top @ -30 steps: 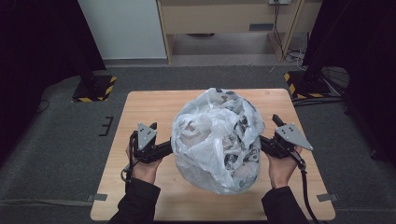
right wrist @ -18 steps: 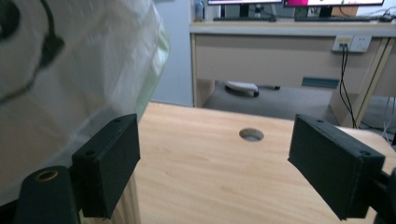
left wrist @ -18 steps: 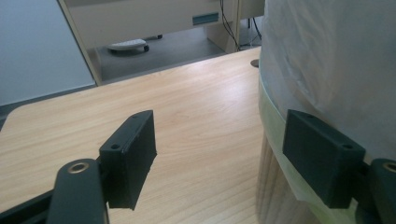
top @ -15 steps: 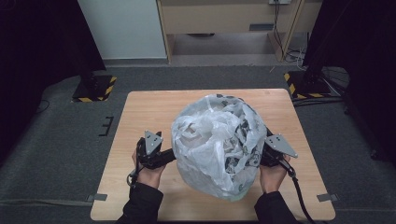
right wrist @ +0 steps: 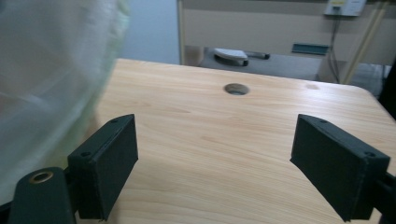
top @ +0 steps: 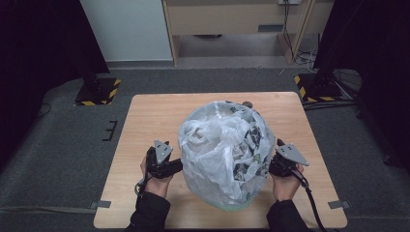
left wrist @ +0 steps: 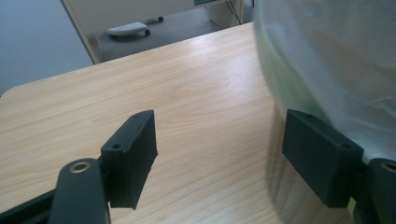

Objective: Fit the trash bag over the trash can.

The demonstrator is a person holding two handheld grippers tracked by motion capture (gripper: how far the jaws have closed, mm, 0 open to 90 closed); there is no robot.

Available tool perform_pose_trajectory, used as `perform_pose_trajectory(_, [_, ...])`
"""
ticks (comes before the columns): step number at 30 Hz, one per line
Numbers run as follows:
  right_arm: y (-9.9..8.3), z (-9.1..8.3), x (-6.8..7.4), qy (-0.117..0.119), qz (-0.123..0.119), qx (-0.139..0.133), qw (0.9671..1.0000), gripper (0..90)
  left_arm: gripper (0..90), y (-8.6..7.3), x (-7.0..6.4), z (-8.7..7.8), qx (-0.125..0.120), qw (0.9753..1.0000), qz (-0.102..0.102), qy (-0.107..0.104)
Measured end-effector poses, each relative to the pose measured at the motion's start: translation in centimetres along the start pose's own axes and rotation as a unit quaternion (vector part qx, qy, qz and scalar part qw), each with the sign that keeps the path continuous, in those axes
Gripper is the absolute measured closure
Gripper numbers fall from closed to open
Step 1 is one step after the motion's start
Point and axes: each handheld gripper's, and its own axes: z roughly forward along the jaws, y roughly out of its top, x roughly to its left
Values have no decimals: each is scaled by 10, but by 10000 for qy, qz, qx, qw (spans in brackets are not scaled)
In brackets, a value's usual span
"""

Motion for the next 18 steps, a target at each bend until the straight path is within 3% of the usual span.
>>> perform_pose_trajectory(6, [18,-20,-29,-273,319,-411,9983,145,258,9,25,-19,-328,9986,-373,189])
perform_pose_trajectory(11, [47,-39,-41,-342,246,-781,9961,142,253,20,31,-36,-587,9974,-351,234])
perform_pose_trajectory(15, [77,-56,-49,-303,278,-1127,9928,155,249,14,35,-40,-464,9983,-244,268])
perform_pose_trajectory(18, [96,-66,-56,-297,389,-1344,9897,181,247,1,42,-39,-265,9987,-309,304])
